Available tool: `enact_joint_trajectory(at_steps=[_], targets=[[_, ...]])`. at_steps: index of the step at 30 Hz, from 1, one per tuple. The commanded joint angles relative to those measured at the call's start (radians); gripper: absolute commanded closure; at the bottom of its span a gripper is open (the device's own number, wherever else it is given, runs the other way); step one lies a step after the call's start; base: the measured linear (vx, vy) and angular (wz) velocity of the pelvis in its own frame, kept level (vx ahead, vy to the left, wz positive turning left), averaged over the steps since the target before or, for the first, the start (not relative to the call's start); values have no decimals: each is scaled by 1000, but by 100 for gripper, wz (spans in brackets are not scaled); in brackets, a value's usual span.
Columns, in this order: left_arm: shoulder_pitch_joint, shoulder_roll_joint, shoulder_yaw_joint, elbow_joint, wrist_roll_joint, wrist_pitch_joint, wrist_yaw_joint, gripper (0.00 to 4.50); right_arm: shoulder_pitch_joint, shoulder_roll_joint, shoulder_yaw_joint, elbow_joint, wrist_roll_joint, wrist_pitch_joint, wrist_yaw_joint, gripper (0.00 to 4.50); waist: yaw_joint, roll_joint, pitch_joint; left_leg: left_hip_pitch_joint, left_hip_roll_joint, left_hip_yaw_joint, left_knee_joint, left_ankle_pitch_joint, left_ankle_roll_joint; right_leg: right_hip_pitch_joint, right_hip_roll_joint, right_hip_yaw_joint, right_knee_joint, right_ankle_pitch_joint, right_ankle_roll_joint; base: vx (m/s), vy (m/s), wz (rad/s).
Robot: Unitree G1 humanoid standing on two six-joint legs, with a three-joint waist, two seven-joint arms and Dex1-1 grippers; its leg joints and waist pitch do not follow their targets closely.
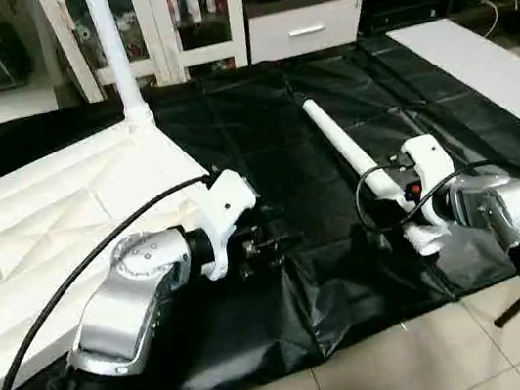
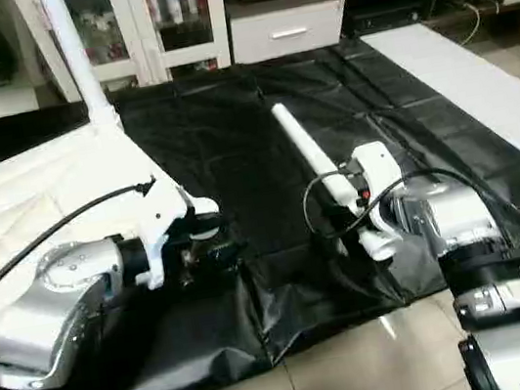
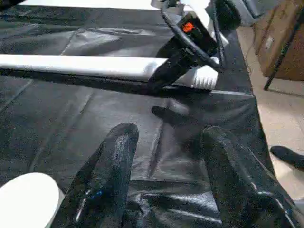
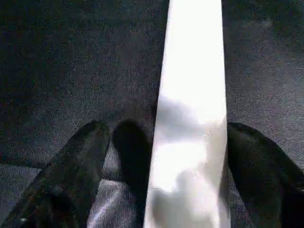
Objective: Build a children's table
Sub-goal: Pick table leg
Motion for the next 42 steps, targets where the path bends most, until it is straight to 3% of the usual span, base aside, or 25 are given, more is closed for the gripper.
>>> enact_joint_trajectory(at_steps=[1,2,3,4,5,7,9,11,12,18,19,20,21,22,23,26,29,31,32,33,34,36,39,41,42], targets=[[-12,5,-11,-29,-27,30,-9,199,-12,-12,11,27,-8,13,19,99,1,-25,-67,6,44,-5,-61,-5,52,56,-54,47,-57,21,-271,0,0,0],[-13,4,-12,-29,-30,36,-8,199,-13,-14,11,31,-10,13,23,110,4,-20,-67,6,43,-6,-61,0,53,57,-56,47,-56,16,-272,0,0,0],[-12,1,-13,-25,-30,34,-5,199,-15,-14,6,47,-12,12,20,110,1,-37,-67,7,44,-3,-60,5,58,56,-54,47,-58,16,-271,0,0,0],[-11,0,-15,-21,-29,31,-4,199,-16,-15,5,63,-17,11,20,119,1,-44,-67,4,44,-4,-61,10,62,58,-55,48,-55,13,-270,0,0,0],[-9,1,-18,-20,-27,29,-4,199,-15,-16,8,76,-21,12,23,127,3,-32,-66,7,45,-4,-61,8,61,54,-57,47,-57,-5,-268,0,0,0],[-5,6,-25,-24,-25,32,-4,199,-13,-21,13,96,-23,10,32,154,2,-32,-66,9,46,-4,-61,12,52,51,-54,47,-56,6,-266,0,0,0],[-9,8,-34,-29,-28,40,-2,199,-13,-33,21,128,-32,-1,43,171,0,-43,-67,12,47,-4,-62,6,42,51,-52,46,-56,21,-265,0,0,0],[-13,5,-35,-24,-28,37,4,199,-14,-38,20,155,-39,-16,45,179,2,-43,-66,13,47,-4,-62,-5,34,51,-54,47,-56,23,-268,0,0,0],[-17,2,-36,-17,-28,31,13,199,-16,-39,14,185,-43,-32,44,198,2,-49,-66,13,47,-3,-63,-13,28,52,-55,47,-56,21,-269,0,0,0],[-38,-8,-23,4,-15,30,62,199,-33,-22,-42,237,-31,-83,-13,249,3,-51,-63,12,47,-5,-67,-59,4,53,-57,48,-63,-26,-257,0,0,0],[-52,-21,-1,18,-19,48,89,199,-40,-12,-64,229,-15,-97,-27,249,4,-45,-63,12,47,-7,-68,-69,-1,54,-57,47,-63,-40,-252,0,0,0],[-52,-21,-1,18,-19,48,89,199,-40,-12,-64,229,-15,-97,-27,257,2,-48,-64,12,47,-5,-68,-75,-3,53,-56,48,-65,-42,-249,0,0,0],[-61,-30,13,35,-18,52,109,199,-41,-6,-79,224,-6,-109,-26,259,6,-25,-64,13,46,-10,-69,-88,-13,53,-57,46,-63,-49,-249,0,0,0],[-75,-51,34,60,-18,62,144,199,-34,-3,-84,210,-3,-139,-20,261,0,-36,-63,12,47,-8,-70,-115,-22,53,-55,46,-68,-59,-245,0,0,0],[-82,-58,41,69,-17,67,156,199,-31,-1,-89,200,0,-145,-19,261,2,-39,-64,13,46,-9,-71,-131,-22,54,-56,45,-71,-75,-240,0,0,0],[-129,-100,103,96,-57,130,214,165,4,17,-118,84,31,-190,-10,264,3,-46,-62,10,46,-10,-72,-136,-16,54,-58,45,-75,-113,-228,0,0,0],[-167,-168,177,102,-137,206,258,145,40,33,-127,-81,62,-218,17,264,7,-51,-68,5,46,-9,-68,-67,6,56,-57,47,-64,-29,-233,0,0,0],[-199,-226,232,112,-192,256,298,122,67,36,-103,-197,70,-244,49,264,13,-52,-70,5,46,-9,-62,-27,38,55,-56,46,-59,38,-252,0,0,0],[-218,-257,262,117,-221,282,319,123,80,39,-87,-256,75,-255,65,264,13,-60,-68,4,46,-6,-62,-26,52,54,-56,47,-61,40,-256,0,0,0],[-230,-277,281,121,-238,300,334,123,88,42,-78,-290,77,-262,75,264,18,-56,-67,4,45,-7,-62,-32,55,54,-58,46,-61,29,-258,0,0,0],[-255,-307,318,142,-271,317,356,92,102,51,-43,-361,82,-276,98,264,17,-59,-65,3,47,-7,-63,-48,63,53,-58,46,-65,1,-254,0,0,0],[-294,-355,381,182,-323,343,401,80,122,67,23,-456,71,-310,118,264,20,-44,-62,5,47,-9,-66,-71,56,50,-58,47,-70,-41,-243,0,0,0],[-342,-414,469,235,-355,383,493,51,134,107,75,-566,61,-311,98,265,20,-58,-61,8,50,-12,-69,-92,42,47,-60,47,-78,-78,-223,0,0,0],[-355,-425,496,248,-367,383,519,35,133,120,83,-591,63,-301,91,265,22,-55,-61,8,47,-11,-68,-87,39,47,-57,47,-77,-82,-225,0,0,0],[-377,-439,542,263,-398,388,550,28,133,134,96,-617,60,-295,88,265,28,-45,-61,12,48,-11,-69,-98,30,42,-56,48,-78,-93,-220,0,0,0]])
